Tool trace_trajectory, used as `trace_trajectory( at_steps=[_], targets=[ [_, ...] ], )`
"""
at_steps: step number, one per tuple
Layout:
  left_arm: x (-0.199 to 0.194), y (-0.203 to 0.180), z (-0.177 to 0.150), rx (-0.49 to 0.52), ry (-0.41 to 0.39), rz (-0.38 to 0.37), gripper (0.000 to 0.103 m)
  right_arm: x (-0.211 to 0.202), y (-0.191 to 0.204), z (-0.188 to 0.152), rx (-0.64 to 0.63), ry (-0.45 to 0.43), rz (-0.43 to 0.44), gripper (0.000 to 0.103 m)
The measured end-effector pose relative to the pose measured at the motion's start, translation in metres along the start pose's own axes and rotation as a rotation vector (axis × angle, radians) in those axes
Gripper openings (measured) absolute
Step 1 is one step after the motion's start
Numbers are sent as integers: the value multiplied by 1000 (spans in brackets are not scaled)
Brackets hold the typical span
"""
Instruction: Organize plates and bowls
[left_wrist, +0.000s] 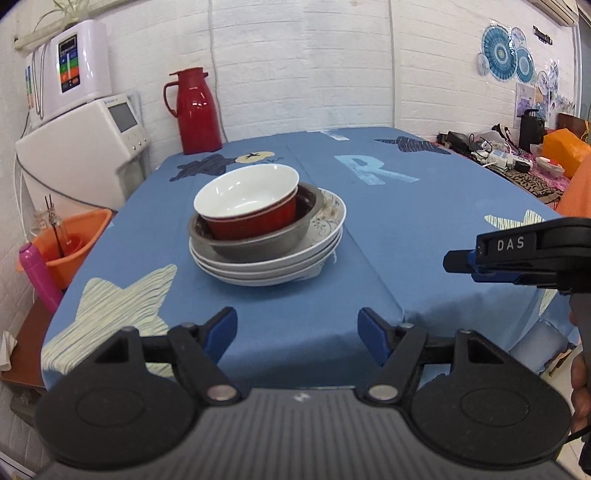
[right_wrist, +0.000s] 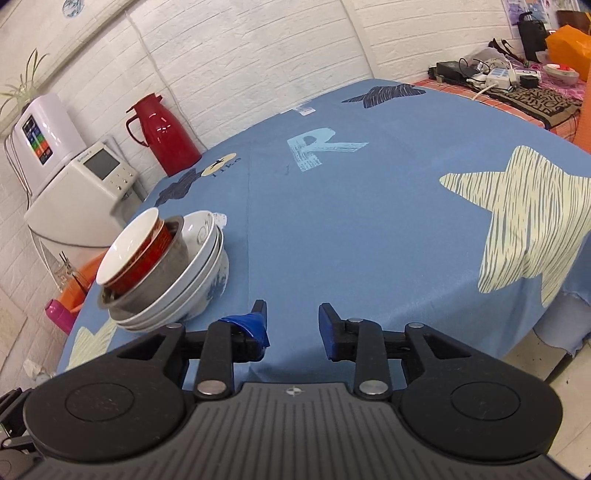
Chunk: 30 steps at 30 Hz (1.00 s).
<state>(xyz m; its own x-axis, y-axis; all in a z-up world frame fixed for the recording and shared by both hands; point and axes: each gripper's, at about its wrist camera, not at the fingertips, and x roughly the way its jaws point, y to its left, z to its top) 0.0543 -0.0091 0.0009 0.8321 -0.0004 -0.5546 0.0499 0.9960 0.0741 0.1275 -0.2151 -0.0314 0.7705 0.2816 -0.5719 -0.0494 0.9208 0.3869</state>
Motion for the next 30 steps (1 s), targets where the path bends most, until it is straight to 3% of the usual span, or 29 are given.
trace_trajectory(
  at_steps=[10, 22, 30],
  targets=[
    [-10, 4, -11, -19, -11, 38, 70, -4, 17, -11, -67, 6, 47, 16],
    [-5, 7, -12, -28, 18, 39, 70, -4, 29, -16, -134, 4, -12, 20],
    [-7, 9, -12, -35, -12, 29, 70, -2, 29, -16, -115, 20, 8, 22]
  ],
)
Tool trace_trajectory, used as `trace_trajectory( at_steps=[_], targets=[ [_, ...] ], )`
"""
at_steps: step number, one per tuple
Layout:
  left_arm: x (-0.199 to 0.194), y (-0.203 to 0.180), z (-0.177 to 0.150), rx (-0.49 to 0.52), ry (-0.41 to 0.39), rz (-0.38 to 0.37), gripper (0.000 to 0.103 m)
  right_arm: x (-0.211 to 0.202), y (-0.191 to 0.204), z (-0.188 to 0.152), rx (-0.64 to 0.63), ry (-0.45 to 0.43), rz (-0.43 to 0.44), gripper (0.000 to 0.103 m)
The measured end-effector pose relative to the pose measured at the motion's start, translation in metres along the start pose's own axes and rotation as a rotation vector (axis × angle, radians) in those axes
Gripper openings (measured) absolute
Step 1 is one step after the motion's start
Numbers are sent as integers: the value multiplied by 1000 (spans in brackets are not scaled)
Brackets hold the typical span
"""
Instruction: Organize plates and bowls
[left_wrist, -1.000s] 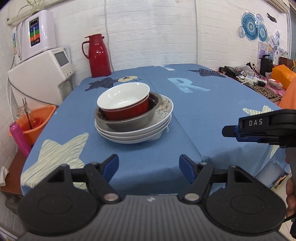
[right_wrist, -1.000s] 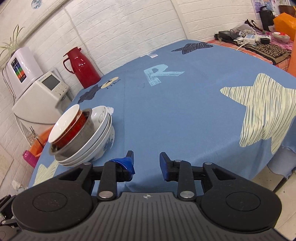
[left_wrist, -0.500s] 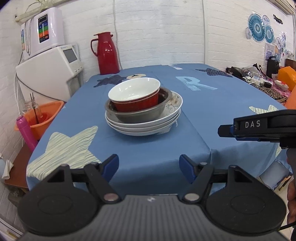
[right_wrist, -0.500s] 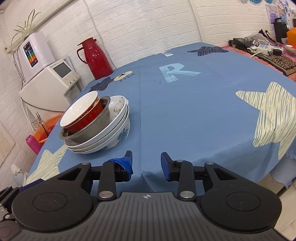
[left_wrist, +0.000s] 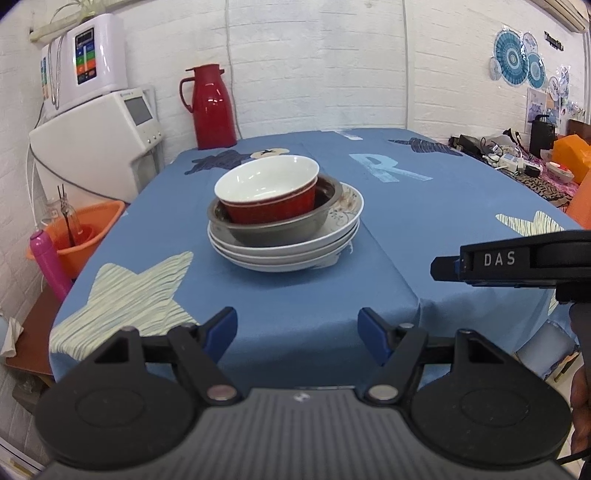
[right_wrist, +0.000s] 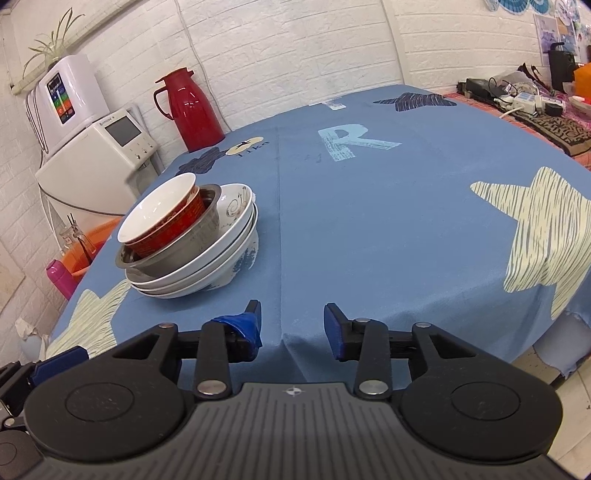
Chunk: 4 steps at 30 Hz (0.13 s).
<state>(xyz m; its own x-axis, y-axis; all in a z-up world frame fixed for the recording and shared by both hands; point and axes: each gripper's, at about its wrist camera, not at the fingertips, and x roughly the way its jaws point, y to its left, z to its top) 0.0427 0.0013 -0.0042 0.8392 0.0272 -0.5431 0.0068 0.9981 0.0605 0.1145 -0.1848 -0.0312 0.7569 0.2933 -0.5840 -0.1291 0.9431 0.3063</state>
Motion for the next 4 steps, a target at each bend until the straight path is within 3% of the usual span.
trace_trajectory(
  at_steps=[4],
  targets=[
    [1, 4, 2, -20, 5, 5, 70, 1, 1, -1, 4, 8, 2, 23]
  ],
)
